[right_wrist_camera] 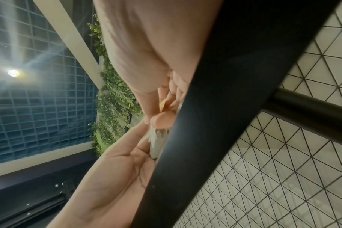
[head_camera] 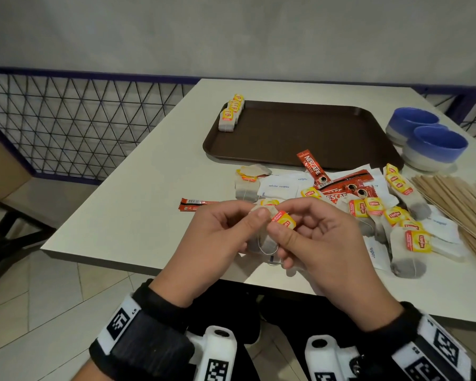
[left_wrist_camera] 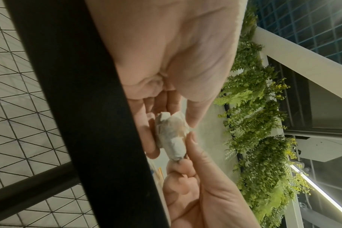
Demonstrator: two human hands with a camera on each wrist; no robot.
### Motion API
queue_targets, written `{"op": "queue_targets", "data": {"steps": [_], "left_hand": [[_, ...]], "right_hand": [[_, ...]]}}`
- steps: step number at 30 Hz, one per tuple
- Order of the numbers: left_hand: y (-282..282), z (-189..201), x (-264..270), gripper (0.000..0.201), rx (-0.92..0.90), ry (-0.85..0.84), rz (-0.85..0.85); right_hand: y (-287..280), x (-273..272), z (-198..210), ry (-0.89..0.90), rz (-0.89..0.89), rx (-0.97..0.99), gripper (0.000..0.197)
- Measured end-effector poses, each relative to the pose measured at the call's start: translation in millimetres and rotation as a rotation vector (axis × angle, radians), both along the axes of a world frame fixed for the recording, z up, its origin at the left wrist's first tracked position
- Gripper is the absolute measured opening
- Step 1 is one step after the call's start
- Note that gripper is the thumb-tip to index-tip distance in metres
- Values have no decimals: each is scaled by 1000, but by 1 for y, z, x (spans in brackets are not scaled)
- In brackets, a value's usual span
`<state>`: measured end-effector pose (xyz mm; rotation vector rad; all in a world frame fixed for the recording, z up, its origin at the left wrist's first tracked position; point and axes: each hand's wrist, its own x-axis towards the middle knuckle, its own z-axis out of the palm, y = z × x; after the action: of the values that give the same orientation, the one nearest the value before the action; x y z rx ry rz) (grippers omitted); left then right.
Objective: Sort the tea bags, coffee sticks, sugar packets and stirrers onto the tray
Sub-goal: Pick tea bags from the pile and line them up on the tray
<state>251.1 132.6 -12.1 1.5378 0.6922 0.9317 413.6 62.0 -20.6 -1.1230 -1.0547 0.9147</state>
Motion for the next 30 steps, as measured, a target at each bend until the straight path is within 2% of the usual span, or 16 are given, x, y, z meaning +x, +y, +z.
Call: {"op": "queue_targets", "data": {"steps": [4, 11, 13, 17, 18, 20, 24, 26, 30], "left_hand": [[1, 0, 1, 24, -41, -46, 85], [6, 0, 1, 26, -270, -246, 224], [6, 1, 1, 26, -299, -279, 245], [6, 4, 3, 27, -362, -332, 244], [7, 5, 2, 28, -379, -354, 242], [9, 5, 1, 32, -405, -395, 229], [11, 7, -6, 45, -457, -483, 153], [10, 8, -9, 47, -462, -482, 100], [10, 8, -10, 38, -449, -428, 47]], "right_hand": [[-1, -3, 2, -28, -20, 14, 16], [-5, -5, 3, -101, -27, 22, 10], [-8, -6, 4, -179, -32, 56, 8], [-13, -10, 8, -477, -15, 210, 5], [-16, -11, 9, -502, 2, 212, 4], [-19, -14, 12, -442, 36, 141, 2], [-19, -12, 22, -215, 45, -73, 5], [-13, -7, 27, -212, 19, -108, 11], [-7, -6, 35, -241, 42, -100, 26]]}}
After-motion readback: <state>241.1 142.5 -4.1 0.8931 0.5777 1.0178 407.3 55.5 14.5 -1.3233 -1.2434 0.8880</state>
